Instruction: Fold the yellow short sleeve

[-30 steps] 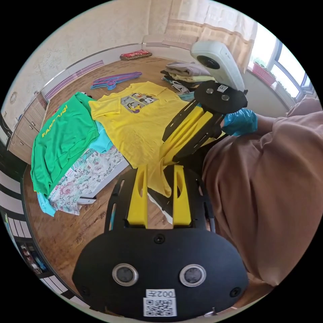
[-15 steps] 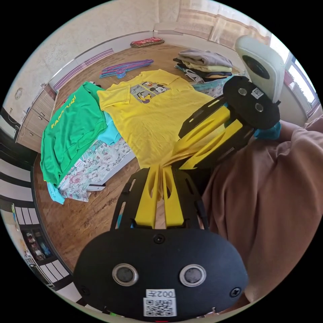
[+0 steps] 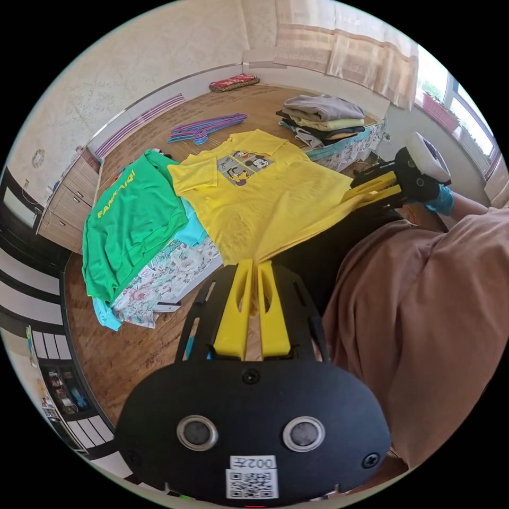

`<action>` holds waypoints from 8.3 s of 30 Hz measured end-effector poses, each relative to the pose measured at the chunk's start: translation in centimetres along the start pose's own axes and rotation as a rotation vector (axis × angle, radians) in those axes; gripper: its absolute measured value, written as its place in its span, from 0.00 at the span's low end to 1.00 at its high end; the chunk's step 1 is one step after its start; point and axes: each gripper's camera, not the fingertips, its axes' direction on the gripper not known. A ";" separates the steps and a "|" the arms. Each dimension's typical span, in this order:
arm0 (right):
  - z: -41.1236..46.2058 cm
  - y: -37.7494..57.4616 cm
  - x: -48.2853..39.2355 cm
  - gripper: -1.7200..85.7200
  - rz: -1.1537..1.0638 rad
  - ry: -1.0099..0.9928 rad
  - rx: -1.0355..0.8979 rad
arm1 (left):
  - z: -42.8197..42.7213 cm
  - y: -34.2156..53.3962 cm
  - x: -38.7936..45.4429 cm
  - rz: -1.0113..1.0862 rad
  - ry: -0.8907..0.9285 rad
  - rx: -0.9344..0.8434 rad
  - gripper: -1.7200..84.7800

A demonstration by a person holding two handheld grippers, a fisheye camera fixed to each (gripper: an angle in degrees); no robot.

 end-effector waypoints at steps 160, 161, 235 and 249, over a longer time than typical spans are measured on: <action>9.5 8.8 56.9 0.14 0.529 -0.126 0.211 | 20.5 -38.4 -38.5 -0.029 0.274 -0.019 0.12; 9.8 9.6 57.1 0.14 0.539 -0.160 0.217 | 20.8 -38.1 -38.2 -0.020 0.281 -0.013 0.11; 3.4 25.8 43.2 0.01 0.377 -0.362 0.635 | 12.2 -48.5 13.0 0.382 0.007 0.154 0.09; 6.1 22.1 39.0 0.18 0.285 0.010 0.388 | 9.0 -49.5 16.1 0.281 0.066 0.136 0.01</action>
